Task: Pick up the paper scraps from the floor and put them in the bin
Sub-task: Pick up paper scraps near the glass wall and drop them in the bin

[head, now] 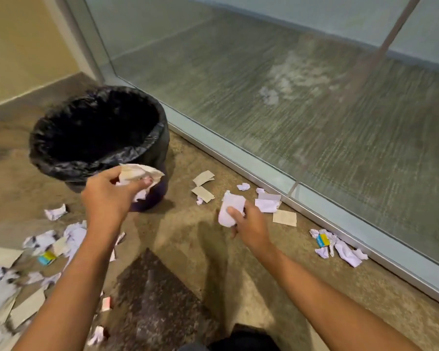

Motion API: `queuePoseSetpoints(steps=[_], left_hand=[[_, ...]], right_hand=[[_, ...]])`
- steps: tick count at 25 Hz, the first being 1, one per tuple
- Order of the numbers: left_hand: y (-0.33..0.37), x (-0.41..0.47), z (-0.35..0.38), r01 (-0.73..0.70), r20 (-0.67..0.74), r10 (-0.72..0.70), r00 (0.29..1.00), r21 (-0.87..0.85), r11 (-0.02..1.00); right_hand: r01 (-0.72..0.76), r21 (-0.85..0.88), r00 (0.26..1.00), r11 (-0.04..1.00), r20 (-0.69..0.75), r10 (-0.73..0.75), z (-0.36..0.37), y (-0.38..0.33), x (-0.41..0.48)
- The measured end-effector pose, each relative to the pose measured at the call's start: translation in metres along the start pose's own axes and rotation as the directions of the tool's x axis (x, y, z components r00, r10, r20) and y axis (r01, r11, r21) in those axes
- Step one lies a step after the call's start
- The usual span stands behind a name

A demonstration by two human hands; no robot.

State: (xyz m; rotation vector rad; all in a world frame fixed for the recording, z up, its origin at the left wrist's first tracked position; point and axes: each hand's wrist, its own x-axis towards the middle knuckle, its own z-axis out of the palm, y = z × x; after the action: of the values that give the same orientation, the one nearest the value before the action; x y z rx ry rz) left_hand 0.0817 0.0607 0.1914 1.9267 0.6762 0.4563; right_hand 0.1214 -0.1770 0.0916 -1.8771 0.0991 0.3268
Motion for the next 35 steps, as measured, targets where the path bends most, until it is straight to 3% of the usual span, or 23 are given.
queuePoseSetpoints(steps=[2, 4, 7, 11, 14, 18, 21, 25, 27, 30, 35], left_hand=[[0.008, 0.029, -0.032, 0.145, 0.044, -0.138, 0.989, -0.309, 0.940], [0.012, 0.059, -0.052, 0.211, 0.063, -0.205, 0.977, -0.447, 0.869], [0.017, 0.101, -0.067, 0.249, 0.071, -0.247, 0.966, -0.494, 0.833], [0.010, 0.139, -0.066, 0.310, 0.007, -0.347, 0.938, -0.465, 0.829], [0.008, 0.155, -0.060, 0.331, -0.012, -0.360, 0.933, -0.369, 0.869], [-0.001, 0.162, -0.063, 0.254, -0.072, -0.289, 0.955, -0.315, 0.914], [-0.001, 0.137, -0.056, 0.091, -0.167, -0.125, 0.978, -0.196, 0.976], [0.005, 0.073, -0.024, -0.131, -0.230, 0.121, 0.966, -0.028, 0.991], [0.002, 0.040, 0.001, -0.197, -0.190, 0.191, 0.963, -0.015, 0.980], [-0.022, 0.000, 0.046, -0.240, -0.041, 0.240, 0.970, -0.016, 0.971], [-0.083, -0.045, 0.114, -0.204, 0.292, 0.165, 0.942, 0.107, 0.973]], right_hand=[[0.083, 0.081, 0.992, 0.993, 0.085, -0.090, 0.038, -0.073, 0.014], [0.189, 0.067, 0.974, 0.980, 0.116, -0.196, 0.075, -0.134, 0.033], [0.289, 0.016, 0.950, 0.957, 0.118, -0.289, 0.122, -0.198, 0.063], [0.135, -0.023, 0.973, 0.991, 0.192, -0.128, 0.169, -0.234, 0.096], [0.159, -0.169, 0.967, 0.973, 0.227, -0.118, 0.178, -0.236, 0.102], [0.281, -0.115, 0.938, 0.953, 0.244, -0.247, 0.164, -0.226, 0.096], [0.512, -0.174, 0.855, 0.841, 0.190, -0.482, 0.144, -0.211, 0.083], [0.640, -0.150, 0.768, 0.754, 0.077, -0.636, 0.106, -0.175, 0.063], [0.635, -0.186, 0.766, 0.749, 0.034, -0.641, 0.080, -0.146, 0.053], [0.546, -0.243, 0.822, 0.801, -0.026, -0.569, 0.037, -0.083, 0.035], [0.270, -0.393, 0.916, 0.879, -0.177, -0.360, -0.034, 0.052, 0.011]])
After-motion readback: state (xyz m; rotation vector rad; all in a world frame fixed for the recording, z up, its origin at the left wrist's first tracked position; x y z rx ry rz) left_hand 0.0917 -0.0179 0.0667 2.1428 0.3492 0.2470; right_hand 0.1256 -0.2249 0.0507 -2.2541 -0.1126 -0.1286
